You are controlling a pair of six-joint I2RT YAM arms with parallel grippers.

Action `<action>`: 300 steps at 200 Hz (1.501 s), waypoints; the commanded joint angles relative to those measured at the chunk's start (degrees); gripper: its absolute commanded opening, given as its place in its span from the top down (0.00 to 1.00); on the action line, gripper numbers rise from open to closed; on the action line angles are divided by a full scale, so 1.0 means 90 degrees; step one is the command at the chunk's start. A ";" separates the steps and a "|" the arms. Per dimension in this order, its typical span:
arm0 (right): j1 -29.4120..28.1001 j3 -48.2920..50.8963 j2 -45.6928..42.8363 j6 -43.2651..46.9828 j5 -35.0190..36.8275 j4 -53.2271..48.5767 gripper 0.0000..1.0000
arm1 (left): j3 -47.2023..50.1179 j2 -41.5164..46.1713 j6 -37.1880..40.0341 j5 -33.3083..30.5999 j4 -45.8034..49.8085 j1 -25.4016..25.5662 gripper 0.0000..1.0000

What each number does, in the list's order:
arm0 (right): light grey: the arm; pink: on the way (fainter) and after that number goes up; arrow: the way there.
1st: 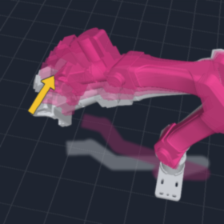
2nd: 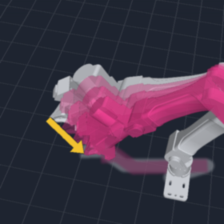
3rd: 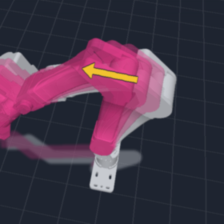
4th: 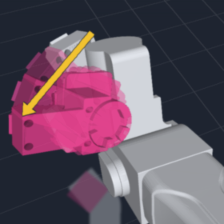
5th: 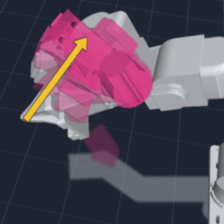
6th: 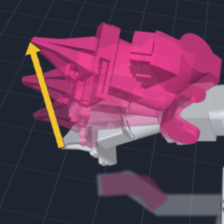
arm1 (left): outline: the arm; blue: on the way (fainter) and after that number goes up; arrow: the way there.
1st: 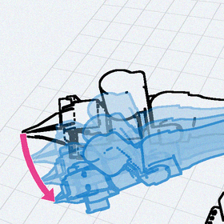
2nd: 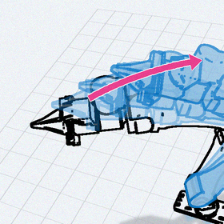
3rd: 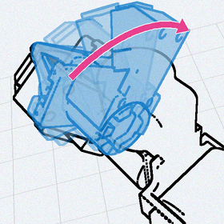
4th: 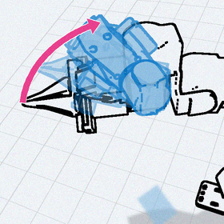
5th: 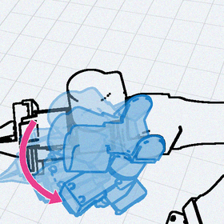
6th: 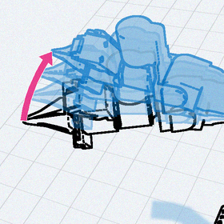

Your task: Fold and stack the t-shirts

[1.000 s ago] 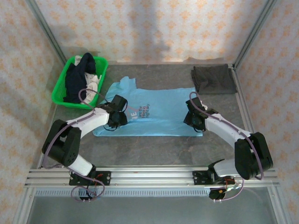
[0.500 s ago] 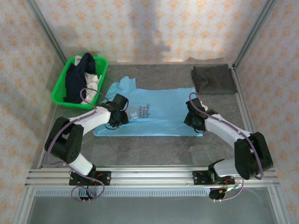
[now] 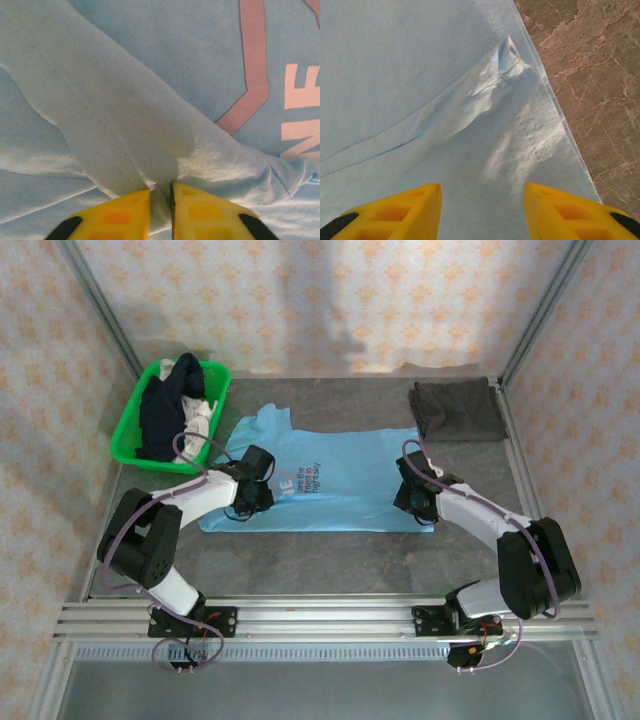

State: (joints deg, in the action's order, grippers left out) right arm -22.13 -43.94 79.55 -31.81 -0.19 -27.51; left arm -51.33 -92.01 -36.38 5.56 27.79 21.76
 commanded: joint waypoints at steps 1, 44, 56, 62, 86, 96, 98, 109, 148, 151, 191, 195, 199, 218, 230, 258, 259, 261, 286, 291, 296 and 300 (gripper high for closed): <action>-0.0004 0.0029 -0.0089 0.0131 0.0286 -0.0020 0.53 | -0.0190 -0.0031 -0.0001 -0.0105 0.0103 0.0023 0.87; 0.0050 0.0039 -0.0119 0.0237 0.0258 0.0008 0.53 | 0.0059 0.0202 -0.0080 -0.0140 0.0201 0.0049 0.62; 0.0074 0.0058 -0.0118 0.0244 0.0218 0.0069 0.53 | 0.0113 0.0107 -0.0113 -0.0119 0.0145 0.0071 0.60; 0.0082 0.0058 -0.0118 0.0261 0.0181 0.0101 0.53 | 0.0096 0.0007 -0.0118 -0.0087 0.0145 0.0073 0.60; 0.0148 0.0052 -0.0131 0.0372 0.0089 0.0146 0.53 | -0.0006 -0.0224 -0.0176 -0.0032 0.0104 0.0082 0.61; 0.0181 0.0049 -0.0167 0.0419 0.0083 0.0146 0.53 | -0.0096 -0.0241 -0.0186 -0.0082 0.0198 0.0082 0.62; 0.0195 0.0049 -0.0174 0.0432 0.0073 0.0146 0.53 | -0.0109 -0.0245 -0.0186 -0.0088 0.0214 0.0077 0.62; 0.0253 0.0039 -0.0214 0.0503 -0.0031 0.0156 0.53 | -0.0209 -0.0236 -0.0186 -0.0172 0.0353 0.0077 0.63; 0.0414 0.0087 -0.0397 0.0597 -0.0288 0.0212 0.53 | -0.0552 -0.0262 -0.0221 -0.0364 0.0868 0.0080 0.85; 0.0409 0.0088 -0.0406 0.0604 -0.0313 0.0209 0.53 | -0.0572 -0.0238 -0.0232 -0.0393 0.0919 0.0082 0.88; 0.0422 0.0107 -0.0258 0.0563 -0.0741 0.0348 0.53 | -0.0935 -0.0048 -0.0314 -0.0521 0.1323 0.0120 1.00; 0.0420 0.0116 -0.0229 0.0562 -0.0835 0.0386 0.53 | -0.0977 -0.0063 -0.0292 -0.0530 0.1341 0.0121 1.00; 0.0418 0.0117 -0.0202 0.0563 -0.0920 0.0416 0.53 | -0.1048 -0.0081 -0.0255 -0.0533 0.1345 0.0139 1.00; 0.0422 0.0114 -0.0162 0.0557 -0.0924 0.0393 0.54 | -0.1561 -0.0423 0.0070 -0.0604 0.1491 0.0187 1.00; 0.0421 0.0074 -0.0177 0.0557 -0.0817 0.0300 0.54 | -0.2124 -0.0797 0.0399 -0.0720 0.1716 0.0245 1.00; 0.0423 0.0068 -0.0299 0.0509 -0.0715 0.0241 0.54 | -0.3611 -0.1853 0.1158 -0.0946 0.2392 0.0364 1.00; 0.0420 0.0068 -0.0296 0.0503 -0.0709 0.0232 0.54 | -0.3656 -0.1870 0.1179 -0.0948 0.2406 0.0365 1.00; 0.0423 0.0063 -0.0294 0.0499 -0.0691 0.0221 0.54 | -0.3746 -0.1890 0.1215 -0.0930 0.2421 0.0370 1.00; 0.0425 -0.0139 -0.0224 0.0460 -0.0434 -0.0146 0.54 | -0.4646 -0.2753 0.1614 -0.1029 0.2714 0.0375 0.85; 0.0421 -0.0215 -0.0202 0.0445 -0.0373 -0.0256 0.54 | -0.4779 -0.2863 0.1683 -0.1081 0.2753 0.0366 0.82; 0.0418 -0.0290 -0.0187 0.0440 -0.0338 -0.0351 0.53 | -0.4909 -0.2942 0.1743 -0.1126 0.2773 0.0358 0.77; 0.0423 -0.0355 -0.0174 0.0441 -0.0315 -0.0416 0.53 | -0.5004 -0.3018 0.1770 -0.1150 0.2792 0.0339 0.74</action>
State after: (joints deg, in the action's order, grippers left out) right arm -18.52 -43.97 77.73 -27.38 -6.70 -26.15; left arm -91.35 -116.09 -26.00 -0.99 46.94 24.95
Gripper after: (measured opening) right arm 0.466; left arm 0.183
